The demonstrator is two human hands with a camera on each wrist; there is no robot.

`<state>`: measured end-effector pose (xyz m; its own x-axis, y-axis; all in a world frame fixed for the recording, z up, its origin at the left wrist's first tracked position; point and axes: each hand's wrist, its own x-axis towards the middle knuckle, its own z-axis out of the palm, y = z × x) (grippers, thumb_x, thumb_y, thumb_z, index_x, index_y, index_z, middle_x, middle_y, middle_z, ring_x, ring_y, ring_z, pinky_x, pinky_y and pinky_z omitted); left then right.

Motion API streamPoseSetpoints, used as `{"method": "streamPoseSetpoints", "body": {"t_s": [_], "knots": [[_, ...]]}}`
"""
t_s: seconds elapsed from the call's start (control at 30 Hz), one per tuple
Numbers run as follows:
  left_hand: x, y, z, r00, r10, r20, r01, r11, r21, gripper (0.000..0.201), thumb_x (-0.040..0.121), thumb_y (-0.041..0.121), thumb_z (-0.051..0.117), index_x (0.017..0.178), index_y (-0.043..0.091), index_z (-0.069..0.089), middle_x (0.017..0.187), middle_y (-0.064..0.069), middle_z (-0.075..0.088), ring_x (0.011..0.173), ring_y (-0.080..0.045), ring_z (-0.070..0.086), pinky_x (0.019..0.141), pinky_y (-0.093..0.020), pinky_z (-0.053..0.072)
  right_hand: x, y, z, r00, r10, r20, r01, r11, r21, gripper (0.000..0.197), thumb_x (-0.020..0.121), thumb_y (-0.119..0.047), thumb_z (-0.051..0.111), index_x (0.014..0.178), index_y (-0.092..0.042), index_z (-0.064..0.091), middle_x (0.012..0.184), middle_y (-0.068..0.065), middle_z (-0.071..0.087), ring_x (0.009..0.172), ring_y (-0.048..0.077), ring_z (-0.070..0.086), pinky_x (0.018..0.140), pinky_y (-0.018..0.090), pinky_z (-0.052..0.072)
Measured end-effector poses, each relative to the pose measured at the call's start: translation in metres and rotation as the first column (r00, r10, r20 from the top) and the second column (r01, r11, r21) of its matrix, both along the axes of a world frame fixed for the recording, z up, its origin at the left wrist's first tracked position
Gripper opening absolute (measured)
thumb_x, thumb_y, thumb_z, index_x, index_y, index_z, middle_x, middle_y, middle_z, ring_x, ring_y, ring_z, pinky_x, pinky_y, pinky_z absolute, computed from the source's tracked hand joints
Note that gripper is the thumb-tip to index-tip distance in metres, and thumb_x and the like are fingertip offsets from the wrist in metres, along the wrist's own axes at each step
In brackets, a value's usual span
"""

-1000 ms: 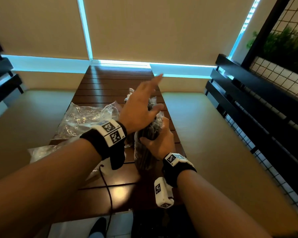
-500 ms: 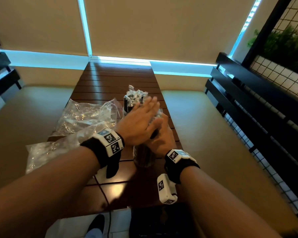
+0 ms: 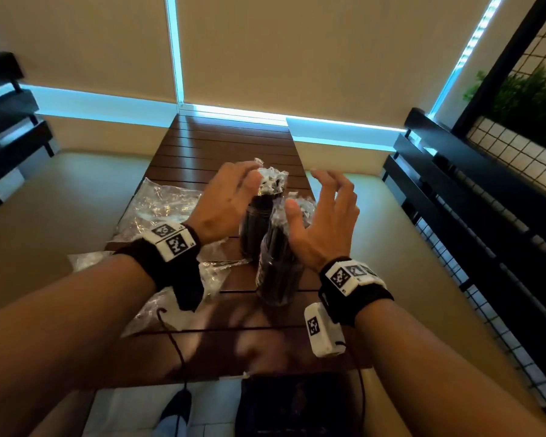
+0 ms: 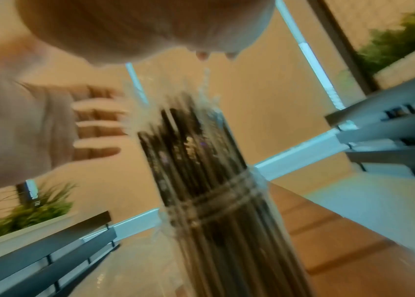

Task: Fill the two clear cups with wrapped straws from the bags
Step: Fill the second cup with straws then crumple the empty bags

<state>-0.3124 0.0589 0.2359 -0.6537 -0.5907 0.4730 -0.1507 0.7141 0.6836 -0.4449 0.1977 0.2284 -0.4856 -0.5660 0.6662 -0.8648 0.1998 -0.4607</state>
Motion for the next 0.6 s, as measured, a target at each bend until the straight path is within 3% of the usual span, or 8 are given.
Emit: {"method": "streamPoseSetpoints", "body": {"t_s": [0.07,0.13,0.17,0.23,0.33,0.4,0.5,0.6], "knots": [[0.019,-0.024,-0.004,0.980,0.134,0.145,-0.132,0.991,-0.020,0.050,0.093,0.053,0.032,0.102,0.017,0.066,0.099,-0.004,0.069,0.092,-0.022,0.064,0.082,-0.044,0.052,0.017,-0.013,0.016,0.987,0.039,-0.155,-0.041,0.999,-0.011,0.035,0.086,-0.040,0.055,0.115,-0.021,0.057,0.120,0.003,0.052,0.108,0.023,0.048,0.089,0.039,0.039],[0.042,-0.044,-0.015,0.852,0.212,0.479,-0.185,0.977,-0.103,0.040,0.086,0.038,0.047,0.114,0.016,0.065,0.111,-0.008,0.069,0.103,-0.027,0.064,0.088,-0.041,0.052,0.039,-0.030,0.022,0.927,0.182,-0.328,-0.153,0.982,0.112,0.018,0.084,-0.027,0.059,0.097,-0.016,0.063,0.099,0.004,0.061,0.090,0.026,0.055,0.077,0.038,0.040],[0.053,-0.051,-0.022,0.718,0.220,0.661,-0.182,0.975,-0.128,0.049,0.083,0.031,0.054,0.129,0.016,0.057,0.127,-0.011,0.062,0.115,-0.029,0.059,0.094,-0.038,0.050,0.050,-0.039,0.021,0.886,0.263,-0.381,-0.183,0.955,0.235,0.015,0.081,-0.022,0.064,0.094,-0.014,0.064,0.093,0.005,0.063,0.086,0.028,0.058,0.074,0.037,0.041],[0.078,-0.062,-0.041,0.464,0.214,0.859,-0.195,0.971,-0.137,0.079,0.079,0.028,0.065,0.150,0.021,0.033,0.147,-0.014,0.041,0.130,-0.032,0.047,0.101,-0.037,0.045,0.071,-0.055,0.017,0.844,0.399,-0.360,-0.158,0.824,0.544,0.017,0.080,-0.019,0.069,0.096,-0.014,0.065,0.095,0.006,0.065,0.088,0.029,0.062,0.070,0.035,0.043],[0.113,-0.076,-0.074,0.292,0.194,0.936,-0.257,0.959,-0.119,0.117,0.066,0.036,0.082,0.155,0.030,0.006,0.156,-0.018,0.026,0.140,-0.038,0.032,0.111,-0.046,0.037,0.090,-0.075,0.004,0.876,0.451,-0.170,-0.141,0.577,0.804,0.013,0.092,-0.012,0.055,0.102,-0.008,0.061,0.102,0.013,0.062,0.093,0.035,0.062,0.067,0.036,0.041],[0.133,-0.080,-0.093,0.196,0.201,0.960,-0.288,0.947,-0.139,0.135,0.056,0.047,0.089,0.154,0.028,-0.002,0.159,-0.021,0.007,0.146,-0.046,0.011,0.116,-0.054,0.027,0.095,-0.088,-0.010,0.903,0.422,-0.081,-0.156,0.497,0.854,0.018,0.093,-0.005,0.049,0.108,-0.005,0.059,0.108,0.017,0.061,0.099,0.039,0.061,0.074,0.042,0.047],[0.155,-0.080,-0.111,0.147,0.155,0.977,-0.346,0.933,-0.096,0.149,0.057,0.048,0.090,0.153,0.022,-0.020,0.160,-0.024,-0.013,0.147,-0.049,-0.005,0.118,-0.055,0.014,0.093,-0.109,-0.048,0.931,0.363,0.014,-0.179,0.424,0.888,0.034,0.090,0.000,0.048,0.124,-0.007,0.051,0.114,0.021,0.059,0.103,0.043,0.062,0.083,0.046,0.053],[0.171,-0.084,-0.132,0.219,0.080,0.973,-0.386,0.923,0.011,0.155,0.058,0.047,0.091,0.149,0.021,-0.031,0.159,-0.022,-0.023,0.146,-0.048,-0.013,0.119,-0.056,0.010,0.087,-0.126,-0.087,0.959,0.267,0.091,-0.185,0.354,0.917,0.035,0.089,-0.003,0.050,0.123,-0.008,0.055,0.118,0.020,0.059,0.103,0.042,0.062,0.079,0.040,0.052]]}}
